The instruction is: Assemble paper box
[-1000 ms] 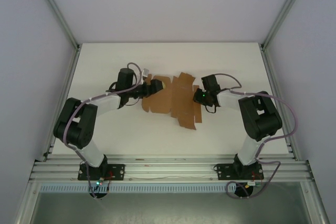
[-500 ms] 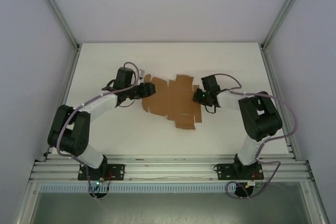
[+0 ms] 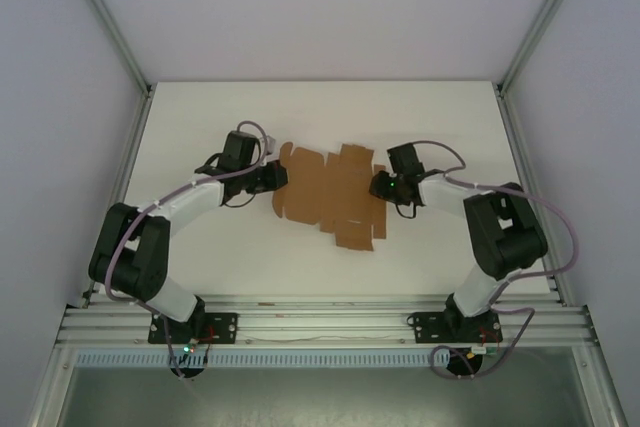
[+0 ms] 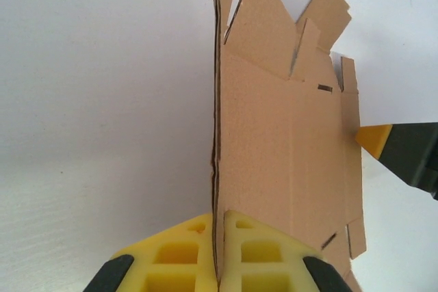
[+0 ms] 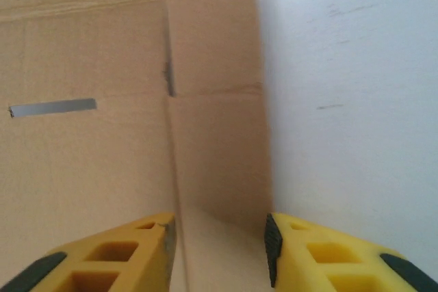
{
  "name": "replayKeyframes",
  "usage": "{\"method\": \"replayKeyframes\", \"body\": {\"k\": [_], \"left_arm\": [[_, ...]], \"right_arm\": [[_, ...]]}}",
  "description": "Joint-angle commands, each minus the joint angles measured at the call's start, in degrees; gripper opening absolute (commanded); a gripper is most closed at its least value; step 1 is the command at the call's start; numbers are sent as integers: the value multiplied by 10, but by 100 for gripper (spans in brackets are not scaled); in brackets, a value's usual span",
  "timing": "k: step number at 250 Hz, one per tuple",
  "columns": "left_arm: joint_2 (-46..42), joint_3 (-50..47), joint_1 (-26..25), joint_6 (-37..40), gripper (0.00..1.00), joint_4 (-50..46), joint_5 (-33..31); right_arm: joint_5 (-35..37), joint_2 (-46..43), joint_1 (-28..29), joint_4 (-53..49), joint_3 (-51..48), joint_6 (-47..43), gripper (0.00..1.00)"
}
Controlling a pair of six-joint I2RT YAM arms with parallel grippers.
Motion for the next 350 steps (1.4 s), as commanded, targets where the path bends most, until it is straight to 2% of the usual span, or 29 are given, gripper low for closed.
{"method": "replayKeyframes", "body": {"k": [1,11,22,37,43,65,84,114,160,201,241,264,291,304,336,350], "left_arm": [[-61,29,3,12,0,49,24],[-77,33,3,11,0,66,42],[-92,39,3,8,0,81,67],[-110,47,3,2,0,101,96],[-116,51,3,0,0,108,107],[-131,65,4,-16,0,133,148],[-142,75,4,-38,0,162,184],[-160,82,5,-58,0,217,216],[-175,93,6,-89,0,268,267],[-198,91,6,-96,0,277,272],[-210,89,6,-107,0,293,275],[-212,90,6,-117,0,311,290],[-219,100,6,-109,0,291,288],[-221,101,6,-105,0,284,281],[-227,96,6,-91,0,265,256],[-231,94,6,-73,0,238,229]], "right_arm": [[-3,-80,-30,-32,9,-20,55],[-30,-108,-46,-22,5,-31,69],[-63,-138,-66,2,-5,-36,77],[-110,-178,-97,48,-28,-28,95],[-135,-193,-110,67,-35,-26,99],[-223,-235,-143,114,-50,-20,100],[-266,-262,-148,134,-54,-16,100],[-277,-279,-153,163,-64,2,99],[-334,-280,-171,251,-97,14,97],[-412,-277,-174,301,-99,22,87],[-426,-280,-174,328,-103,19,77],[-438,-278,-174,341,-102,17,76],[-438,-276,-174,346,-96,9,75],[-442,-276,-173,354,-94,13,67],[-456,-280,-174,351,-92,13,30],[-448,-296,-173,323,-89,-1,24]]}}
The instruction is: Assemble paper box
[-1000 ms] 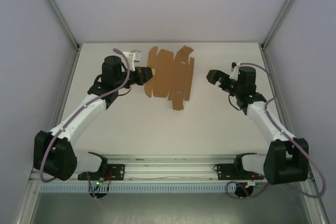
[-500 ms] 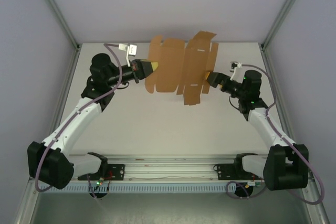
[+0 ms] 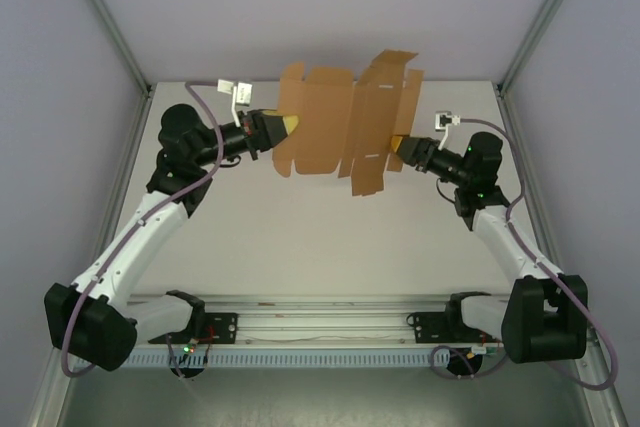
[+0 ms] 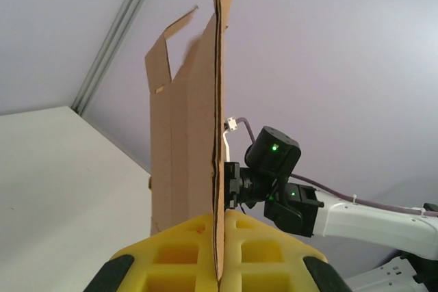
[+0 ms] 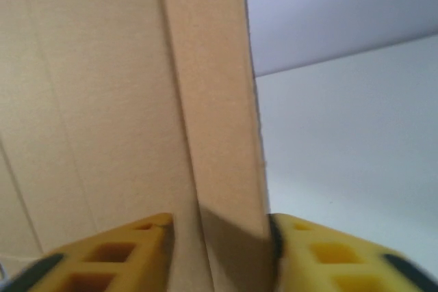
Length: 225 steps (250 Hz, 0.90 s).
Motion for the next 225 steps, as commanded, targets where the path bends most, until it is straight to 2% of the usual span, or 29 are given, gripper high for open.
{"method": "replayKeyframes", "body": {"k": [1,15,34,43,49,60,73,80,86,95,97,128,150,189,225], "left_arm": [[-23,14,5,32,0,-25,-38],[-28,8,5,39,0,-42,-63],[-35,-4,6,68,0,-76,-106],[-39,-14,6,76,1,-91,-125],[-41,-21,5,83,12,-105,-143],[-46,-36,6,95,42,-135,-187],[-53,-54,6,106,50,-175,-248],[-55,-66,6,112,57,-195,-282],[-57,-75,5,116,70,-210,-310],[-58,-89,6,115,96,-237,-357],[-57,-92,6,115,99,-243,-368],[-42,-114,5,106,100,-338,-519],[-24,-114,6,114,100,-372,-571],[-2,-106,7,132,100,-350,-535],[3,-101,8,138,100,-317,-518]], "right_arm": [[-14,-22,-1,-7,13,-17,24],[1,-31,-1,-49,17,-38,20],[20,-42,-1,-87,20,-62,4],[21,-45,-1,-103,20,-74,1],[22,-47,-1,-117,21,-85,0],[26,-45,0,-144,25,-104,0],[33,-38,1,-186,32,-127,0],[38,-32,3,-200,34,-134,0],[39,-26,4,-211,34,-139,0],[33,-14,7,-222,33,-146,0],[31,-12,9,-222,32,-146,0],[40,47,34,-214,18,-150,0],[90,85,52,-277,40,-206,0],[234,159,80,-511,150,-374,0],[381,214,119,-629,237,-559,0]]}}
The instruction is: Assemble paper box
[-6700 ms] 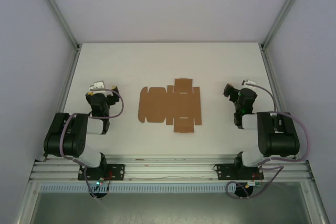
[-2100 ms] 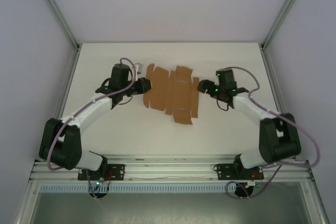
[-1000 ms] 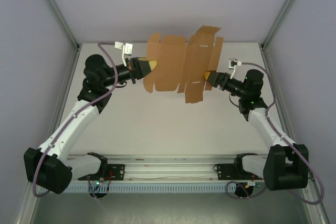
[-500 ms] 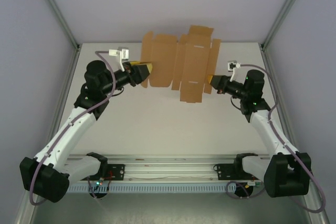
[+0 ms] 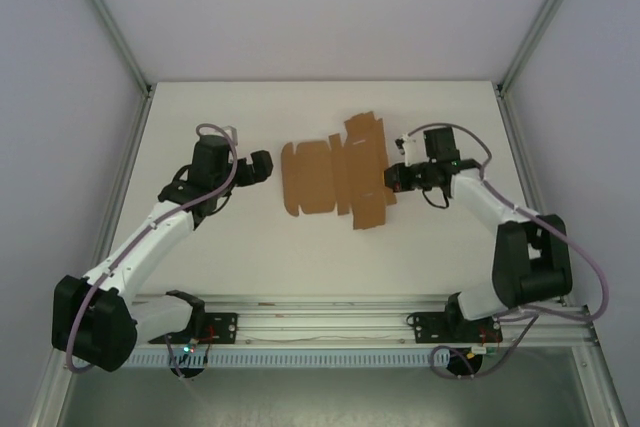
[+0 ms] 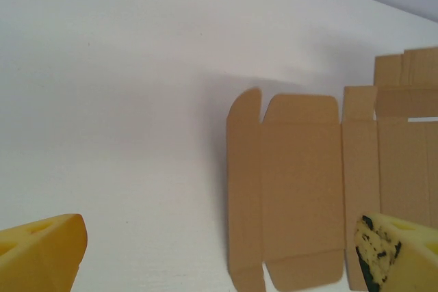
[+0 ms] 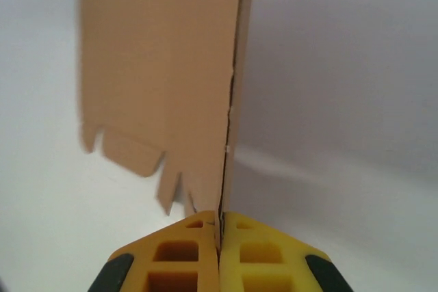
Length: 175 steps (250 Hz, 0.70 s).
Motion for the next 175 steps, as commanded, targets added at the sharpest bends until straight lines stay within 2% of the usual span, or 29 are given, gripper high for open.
{"method": "replayKeyframes", "body": {"k": [1,23,42,68,85,117,144,175], "left_arm": [[3,15,4,20,100,23,-9],[6,22,5,26,100,27,6],[9,25,6,28,100,35,15],[21,32,13,20,100,41,25],[36,39,23,8,100,45,41],[89,66,41,-11,100,65,108],[152,117,39,16,100,74,144],[233,193,34,58,100,53,161]], "right_arm": [[171,29,33,-160,75,-217,0],[264,65,70,-212,130,-322,0],[334,92,94,-213,164,-394,0],[387,112,117,-158,183,-484,0],[417,109,136,-70,163,-536,0],[412,90,172,77,108,-619,0],[391,84,195,97,104,-629,0],[400,84,219,103,105,-634,0]]}}
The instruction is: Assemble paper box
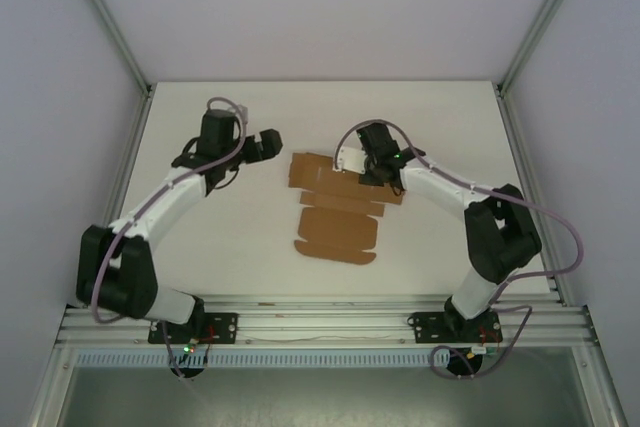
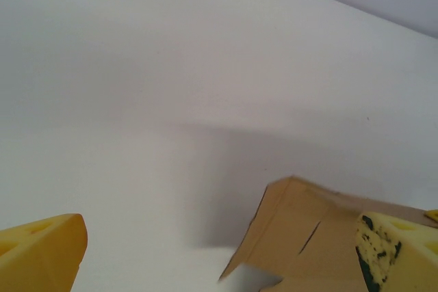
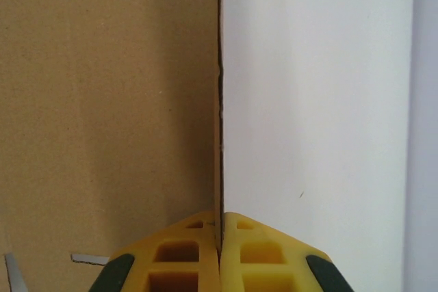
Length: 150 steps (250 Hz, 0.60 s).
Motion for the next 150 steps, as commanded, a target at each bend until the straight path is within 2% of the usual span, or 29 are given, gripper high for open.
{"method": "replayKeyframes", "body": {"k": [1,33,53,93,150], "left_arm": [[58,69,-5,46,100,4,47],[111,121,-16,78,100,-41,39],[126,119,-21,96,100,-42,28],[135,109,-30,123,100,-54,46],[160,108,-49,140,100,-58,45]], "right_arm": [[22,-22,18,47,0,-46,0],[23,-20,19,46,12,-15,0],[22,-19,20,43,14,-12,0],[31,-18,20,42,22,0,0],[8,-27,20,31,25,23,0]]}}
